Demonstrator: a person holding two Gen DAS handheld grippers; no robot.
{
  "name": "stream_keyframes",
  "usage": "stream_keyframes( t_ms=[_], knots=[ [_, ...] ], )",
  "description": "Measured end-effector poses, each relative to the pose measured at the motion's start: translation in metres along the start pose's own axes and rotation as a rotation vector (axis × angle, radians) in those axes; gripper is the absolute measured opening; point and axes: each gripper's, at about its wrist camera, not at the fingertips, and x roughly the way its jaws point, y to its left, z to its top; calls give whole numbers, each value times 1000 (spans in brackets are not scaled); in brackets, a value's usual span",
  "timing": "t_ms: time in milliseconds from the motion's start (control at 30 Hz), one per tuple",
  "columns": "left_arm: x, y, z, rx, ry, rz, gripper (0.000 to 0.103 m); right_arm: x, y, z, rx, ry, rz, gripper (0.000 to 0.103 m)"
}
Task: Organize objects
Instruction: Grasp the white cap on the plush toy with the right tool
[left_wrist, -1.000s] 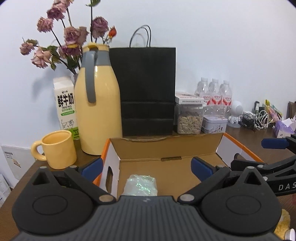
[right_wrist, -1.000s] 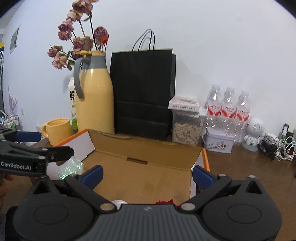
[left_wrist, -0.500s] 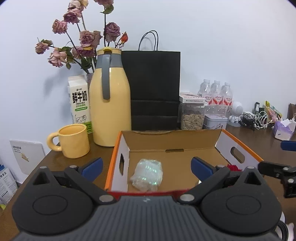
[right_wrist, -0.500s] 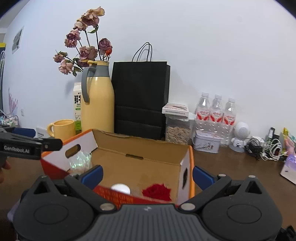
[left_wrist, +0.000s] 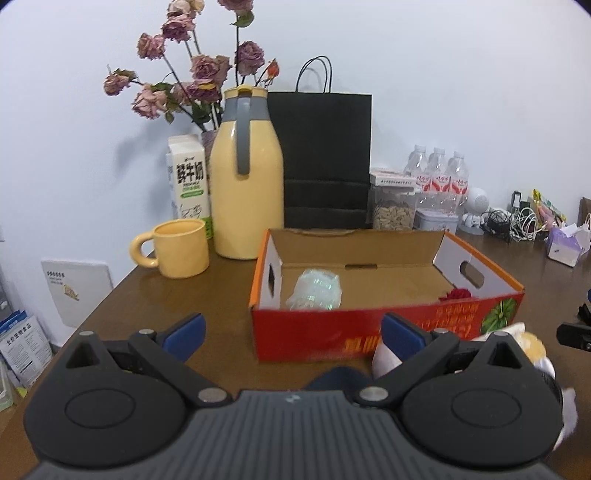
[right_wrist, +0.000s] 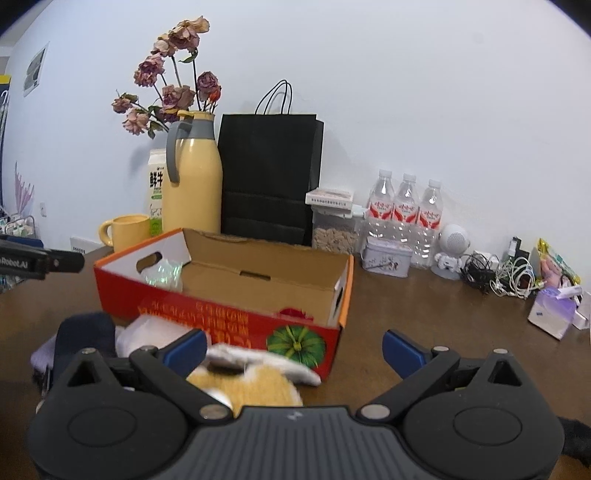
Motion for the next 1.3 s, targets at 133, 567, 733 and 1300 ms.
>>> stream_keyframes(
  t_ms=[133, 567, 733, 1300],
  knots=[
    [-12, 4, -14, -9, 20, 18, 103, -12, -1, -17, -7, 24, 33, 83],
    [-49, 13, -41, -42, 35, 43, 103, -11, 15, -34, -79, 55, 172, 52],
    [-52, 17, -46, -50, 45, 47, 103, -1, 20, -33, -89, 54, 204, 42],
    [-52, 2, -64, -15, 100, -31, 103, -19, 13, -34, -63, -5, 149, 28]
  ],
)
